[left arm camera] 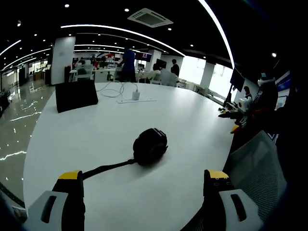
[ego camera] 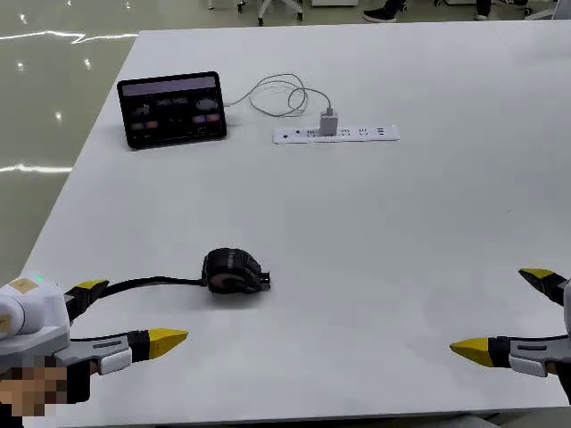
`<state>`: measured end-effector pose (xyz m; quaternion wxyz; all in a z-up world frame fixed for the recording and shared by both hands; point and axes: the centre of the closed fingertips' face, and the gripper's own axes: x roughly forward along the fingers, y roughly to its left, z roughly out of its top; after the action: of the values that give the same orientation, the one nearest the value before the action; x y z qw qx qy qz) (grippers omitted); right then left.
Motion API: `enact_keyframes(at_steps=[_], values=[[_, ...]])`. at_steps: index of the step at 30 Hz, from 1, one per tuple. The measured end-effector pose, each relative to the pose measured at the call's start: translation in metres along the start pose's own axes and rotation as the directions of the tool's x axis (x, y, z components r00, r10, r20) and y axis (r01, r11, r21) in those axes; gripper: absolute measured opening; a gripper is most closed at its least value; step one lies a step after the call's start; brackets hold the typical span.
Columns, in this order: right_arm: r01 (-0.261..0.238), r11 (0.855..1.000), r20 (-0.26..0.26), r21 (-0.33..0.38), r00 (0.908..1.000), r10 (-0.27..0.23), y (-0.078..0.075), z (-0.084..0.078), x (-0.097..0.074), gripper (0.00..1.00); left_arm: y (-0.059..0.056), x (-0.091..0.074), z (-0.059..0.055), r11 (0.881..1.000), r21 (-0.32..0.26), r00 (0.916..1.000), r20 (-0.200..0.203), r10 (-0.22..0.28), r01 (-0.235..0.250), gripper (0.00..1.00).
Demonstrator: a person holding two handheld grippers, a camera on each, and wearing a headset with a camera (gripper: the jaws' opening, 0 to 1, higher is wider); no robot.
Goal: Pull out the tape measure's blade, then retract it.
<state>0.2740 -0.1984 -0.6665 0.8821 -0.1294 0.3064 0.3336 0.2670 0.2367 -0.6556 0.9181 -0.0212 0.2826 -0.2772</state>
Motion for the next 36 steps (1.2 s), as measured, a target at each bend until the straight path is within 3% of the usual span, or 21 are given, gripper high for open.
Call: enact_keyframes(at_steps=[6,11,21,29,36], values=[[-0.002,1.000,-0.016,0.019,0.9999,0.002,-0.002,-0.005,0.002,1.00,0.002,0.001,0.001,1.000,-0.004,1.0000,0.003,-0.001,0.001,1.00],[-0.007,1.000,-0.018,0.016,0.9998,0.008,-0.003,-0.004,0.002,1.00,0.005,0.004,0.011,1.000,0.002,0.9999,0.011,-0.011,0.011,1.00],[-0.041,0.999,-0.013,-0.027,0.9991,0.040,0.000,0.000,0.008,1.00,-0.001,0.028,0.031,0.992,0.095,0.9966,-0.020,-0.080,0.081,1.00],[-0.049,0.998,-0.005,-0.036,0.9988,0.049,-0.002,0.009,0.013,1.00,-0.007,0.047,0.040,0.968,0.196,0.9857,-0.093,-0.140,0.156,1.00],[-0.059,0.997,0.007,-0.054,0.9982,0.060,-0.003,0.018,0.019,1.00,-0.011,0.061,0.037,0.926,0.303,0.9671,-0.187,-0.173,0.224,1.00]])
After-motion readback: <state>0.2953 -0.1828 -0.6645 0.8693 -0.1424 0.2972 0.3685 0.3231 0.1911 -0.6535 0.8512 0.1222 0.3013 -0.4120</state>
